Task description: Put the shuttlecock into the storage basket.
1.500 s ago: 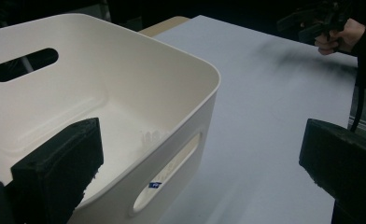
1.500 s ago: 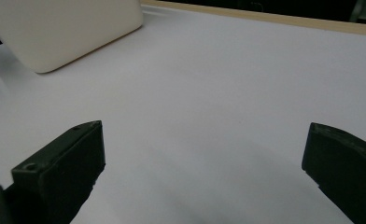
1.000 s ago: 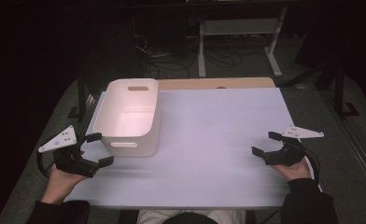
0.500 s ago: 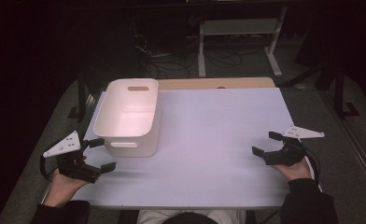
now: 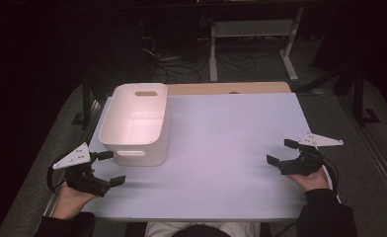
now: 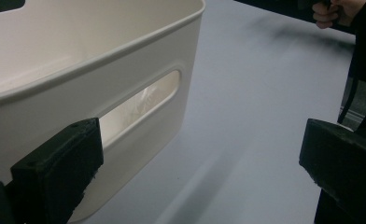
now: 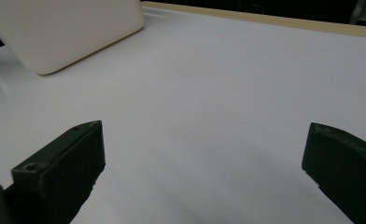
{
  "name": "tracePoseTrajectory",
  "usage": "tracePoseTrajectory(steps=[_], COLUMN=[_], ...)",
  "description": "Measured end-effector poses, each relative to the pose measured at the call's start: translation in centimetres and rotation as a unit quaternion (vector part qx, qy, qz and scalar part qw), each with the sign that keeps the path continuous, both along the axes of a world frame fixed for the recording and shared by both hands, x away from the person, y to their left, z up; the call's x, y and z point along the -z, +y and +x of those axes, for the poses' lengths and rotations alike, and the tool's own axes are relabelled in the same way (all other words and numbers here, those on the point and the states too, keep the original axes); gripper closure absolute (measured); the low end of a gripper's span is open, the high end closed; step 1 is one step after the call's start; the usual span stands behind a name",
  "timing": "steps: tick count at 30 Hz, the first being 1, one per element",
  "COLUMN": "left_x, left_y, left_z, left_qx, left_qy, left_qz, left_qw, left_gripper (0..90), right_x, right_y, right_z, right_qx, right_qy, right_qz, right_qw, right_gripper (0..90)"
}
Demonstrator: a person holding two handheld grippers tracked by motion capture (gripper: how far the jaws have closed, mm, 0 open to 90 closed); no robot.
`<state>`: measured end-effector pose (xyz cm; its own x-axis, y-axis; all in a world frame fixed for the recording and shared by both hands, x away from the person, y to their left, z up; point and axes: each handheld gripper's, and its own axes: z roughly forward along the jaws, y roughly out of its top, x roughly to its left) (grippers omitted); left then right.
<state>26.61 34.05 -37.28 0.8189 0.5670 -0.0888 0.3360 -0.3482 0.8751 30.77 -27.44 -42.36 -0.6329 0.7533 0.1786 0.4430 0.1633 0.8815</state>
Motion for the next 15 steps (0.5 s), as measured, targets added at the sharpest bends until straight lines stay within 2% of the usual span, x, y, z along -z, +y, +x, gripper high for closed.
tracePoseTrajectory(steps=[7,15], left_x=[0.68,1.12], left_y=[0.63,0.38], left_z=[-0.03,0.03], left_qx=[-0.015,-0.009], left_qy=[0.000,0.005], left_qz=[0.000,0.004], left_qw=[0.9999,0.9999], left_gripper=[0.0,0.0], right_x=[0.01,0.04], right_y=[0.01,0.02], right_z=[0.01,0.04], right_qx=[0.000,-0.001], right_qy=[0.000,0.001], right_qz=[0.000,0.000], right_qw=[1.0000,1.0000], right_gripper=[0.0,0.0])
